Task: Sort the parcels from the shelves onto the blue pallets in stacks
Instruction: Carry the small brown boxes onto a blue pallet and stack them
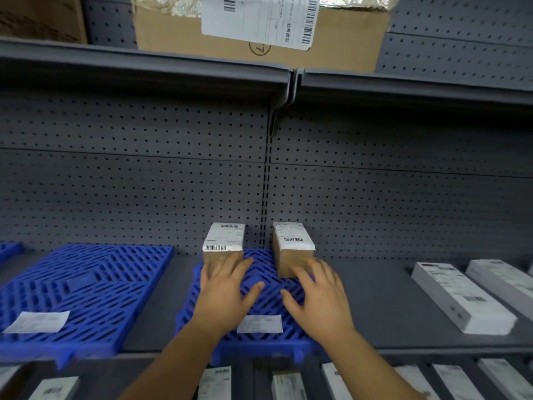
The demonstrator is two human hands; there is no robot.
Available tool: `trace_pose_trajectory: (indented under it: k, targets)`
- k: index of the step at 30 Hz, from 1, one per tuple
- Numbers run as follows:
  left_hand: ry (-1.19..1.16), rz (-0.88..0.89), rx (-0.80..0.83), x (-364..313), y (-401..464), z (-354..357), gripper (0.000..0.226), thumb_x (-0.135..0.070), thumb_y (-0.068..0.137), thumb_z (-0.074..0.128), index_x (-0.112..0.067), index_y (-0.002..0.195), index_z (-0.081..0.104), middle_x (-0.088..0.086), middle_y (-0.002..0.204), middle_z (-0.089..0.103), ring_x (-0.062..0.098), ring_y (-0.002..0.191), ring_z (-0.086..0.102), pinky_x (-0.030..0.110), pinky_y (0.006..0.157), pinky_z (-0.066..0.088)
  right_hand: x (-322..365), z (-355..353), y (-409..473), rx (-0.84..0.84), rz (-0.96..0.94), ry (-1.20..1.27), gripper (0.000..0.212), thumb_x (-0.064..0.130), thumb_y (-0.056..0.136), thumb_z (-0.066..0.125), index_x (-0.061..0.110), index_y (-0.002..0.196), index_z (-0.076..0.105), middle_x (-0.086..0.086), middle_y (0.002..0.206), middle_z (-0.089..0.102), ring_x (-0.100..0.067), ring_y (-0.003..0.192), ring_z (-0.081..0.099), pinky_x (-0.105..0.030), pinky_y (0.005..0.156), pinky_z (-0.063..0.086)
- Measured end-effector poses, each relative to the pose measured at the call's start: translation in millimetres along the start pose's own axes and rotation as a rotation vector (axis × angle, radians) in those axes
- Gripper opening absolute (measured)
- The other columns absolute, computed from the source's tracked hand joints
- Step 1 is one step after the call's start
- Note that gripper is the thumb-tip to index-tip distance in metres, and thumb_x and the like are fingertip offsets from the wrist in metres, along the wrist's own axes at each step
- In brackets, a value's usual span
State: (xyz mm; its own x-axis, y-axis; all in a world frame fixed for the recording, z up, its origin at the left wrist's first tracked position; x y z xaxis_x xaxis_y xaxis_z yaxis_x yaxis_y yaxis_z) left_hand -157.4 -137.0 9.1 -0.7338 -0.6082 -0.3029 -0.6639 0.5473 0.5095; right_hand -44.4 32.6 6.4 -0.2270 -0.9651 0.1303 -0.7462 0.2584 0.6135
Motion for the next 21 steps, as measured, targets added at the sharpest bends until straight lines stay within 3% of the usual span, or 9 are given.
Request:
trace_pose_trajectory:
  k: [10, 13, 18, 21]
  targets:
    - [0.056, -0.004, 0.009, -36.8, -29.3, -24.1, 0.072, -0.073, 0.082, 0.019, -0.036, 0.139, 0.04, -0.012, 0.148, 0.033, 0.01, 0.139, 0.024, 0.049, 0.116, 0.01, -5.7, -35.5, -31.8, 0.057, -0.033, 0.111, 0.056, 0.06, 0.086, 0.044, 0.028, 0.131, 0.054, 0.004, 0.134, 0.05, -0.02, 0.129, 0.042, -0.039, 0.103, 0.039]
    - [0.057, -0.002, 0.005, -62.3, -40.7, -26.6, 0.073, -0.073, 0.082, 0.02, -0.034, 0.139, 0.04, -0.012, 0.148, 0.034, 0.011, 0.139, 0.024, 0.049, 0.115, 0.014, -15.9, -48.0, -45.8, 0.092, -0.062, 0.139, 0.061, 0.061, 0.085, 0.042, 0.028, 0.135, 0.051, 0.006, 0.138, 0.048, -0.018, 0.13, 0.041, -0.038, 0.105, 0.039]
    - [0.08, -0.033, 0.098, -121.5, -72.6, -12.6, 0.08, -0.075, 0.077, 0.01, -0.036, 0.143, 0.033, -0.012, 0.152, 0.026, 0.011, 0.142, 0.017, 0.044, 0.118, 0.005, -53.6, -76.3, -86.3, 0.104, -0.07, 0.161, 0.061, 0.061, 0.083, 0.044, 0.024, 0.129, 0.058, 0.001, 0.136, 0.053, -0.021, 0.127, 0.047, -0.039, 0.099, 0.043]
    - [0.088, -0.011, 0.109, -158.4, -88.8, -4.1, 0.075, -0.074, 0.081, 0.017, -0.036, 0.143, 0.034, -0.011, 0.151, 0.028, 0.012, 0.142, 0.018, 0.045, 0.118, 0.007, -83.4, -93.8, -112.6, 0.144, -0.066, 0.176, 0.061, 0.06, 0.083, 0.042, 0.025, 0.131, 0.056, 0.0, 0.14, 0.05, -0.021, 0.132, 0.042, -0.042, 0.103, 0.043]
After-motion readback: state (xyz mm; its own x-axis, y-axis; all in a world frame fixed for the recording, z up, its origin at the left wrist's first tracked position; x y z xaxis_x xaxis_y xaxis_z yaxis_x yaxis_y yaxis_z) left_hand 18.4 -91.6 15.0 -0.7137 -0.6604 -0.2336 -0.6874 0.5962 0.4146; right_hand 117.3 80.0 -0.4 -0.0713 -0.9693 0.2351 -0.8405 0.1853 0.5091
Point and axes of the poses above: each hand's wrist, its own y-axis towards the middle knuckle, its own z-axis out of the palm, x = y × z, the point moved 3 cm from there along y, towards the middle knuckle
